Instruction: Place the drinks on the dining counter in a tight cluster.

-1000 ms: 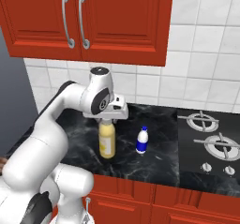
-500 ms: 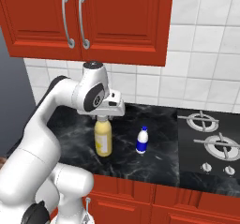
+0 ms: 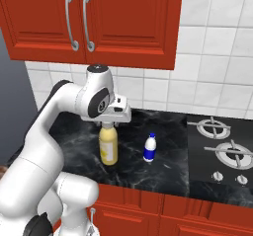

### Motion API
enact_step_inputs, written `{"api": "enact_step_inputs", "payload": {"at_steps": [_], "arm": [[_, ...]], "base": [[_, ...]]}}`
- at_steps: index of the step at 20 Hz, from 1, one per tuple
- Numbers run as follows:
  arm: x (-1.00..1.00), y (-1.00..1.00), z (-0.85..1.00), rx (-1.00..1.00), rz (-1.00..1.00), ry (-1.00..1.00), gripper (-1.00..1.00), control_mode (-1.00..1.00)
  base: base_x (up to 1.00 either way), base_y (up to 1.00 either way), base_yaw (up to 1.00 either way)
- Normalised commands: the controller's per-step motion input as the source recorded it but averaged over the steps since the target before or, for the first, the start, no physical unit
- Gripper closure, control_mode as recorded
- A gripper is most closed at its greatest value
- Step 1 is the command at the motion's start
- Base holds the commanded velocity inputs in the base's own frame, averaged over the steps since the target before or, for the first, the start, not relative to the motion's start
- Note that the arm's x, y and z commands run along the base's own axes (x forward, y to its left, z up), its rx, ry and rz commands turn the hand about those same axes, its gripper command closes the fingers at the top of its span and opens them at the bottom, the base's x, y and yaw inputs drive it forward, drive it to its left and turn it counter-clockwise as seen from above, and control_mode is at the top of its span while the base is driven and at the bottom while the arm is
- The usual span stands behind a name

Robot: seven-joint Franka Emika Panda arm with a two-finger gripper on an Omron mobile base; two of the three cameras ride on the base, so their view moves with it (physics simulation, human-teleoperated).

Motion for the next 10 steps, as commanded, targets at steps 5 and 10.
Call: {"api": "enact_step_inputs", "payload": {"at_steps": [5,10], "arm": [[0.0,0.0,0.0,0.0,0.0,0.0,1.0,-1.0],[0.0,0.0,0.0,0.0,0.0,0.0,1.0,1.0]], "base": [[0.0,0.0,0.0],[-0.35,0.02,0.0]]}}
